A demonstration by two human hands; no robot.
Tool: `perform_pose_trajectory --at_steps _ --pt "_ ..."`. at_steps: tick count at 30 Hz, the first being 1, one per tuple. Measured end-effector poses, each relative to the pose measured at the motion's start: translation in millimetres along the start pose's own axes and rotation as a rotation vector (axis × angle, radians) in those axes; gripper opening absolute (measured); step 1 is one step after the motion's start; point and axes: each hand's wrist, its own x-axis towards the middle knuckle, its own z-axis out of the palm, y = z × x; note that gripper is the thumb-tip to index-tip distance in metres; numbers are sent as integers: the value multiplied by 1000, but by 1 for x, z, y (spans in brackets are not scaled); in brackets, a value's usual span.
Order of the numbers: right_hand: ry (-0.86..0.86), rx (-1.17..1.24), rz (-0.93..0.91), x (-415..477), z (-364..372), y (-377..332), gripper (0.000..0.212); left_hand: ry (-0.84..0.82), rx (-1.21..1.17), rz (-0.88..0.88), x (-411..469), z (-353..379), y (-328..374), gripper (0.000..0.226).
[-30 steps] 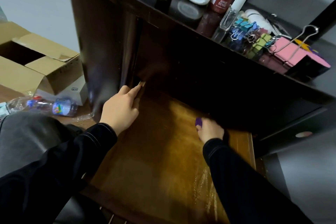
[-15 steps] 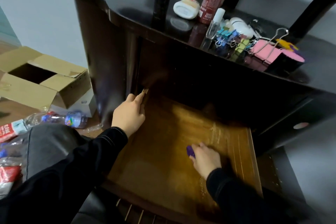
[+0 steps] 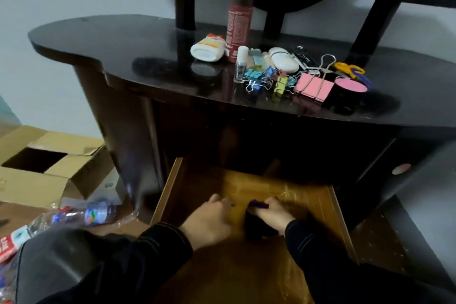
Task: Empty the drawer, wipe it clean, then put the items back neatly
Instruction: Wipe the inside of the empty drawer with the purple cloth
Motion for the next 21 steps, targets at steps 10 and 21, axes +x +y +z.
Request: perform_pose_trajectory --at_steps 10,21 --pt "48 -255 -242 -50 -64 21 31 58 312 51 72 89 14 61" --pt "740 -716 -570 -66 -85 86 49 247 383 245 138 76 -8 47"
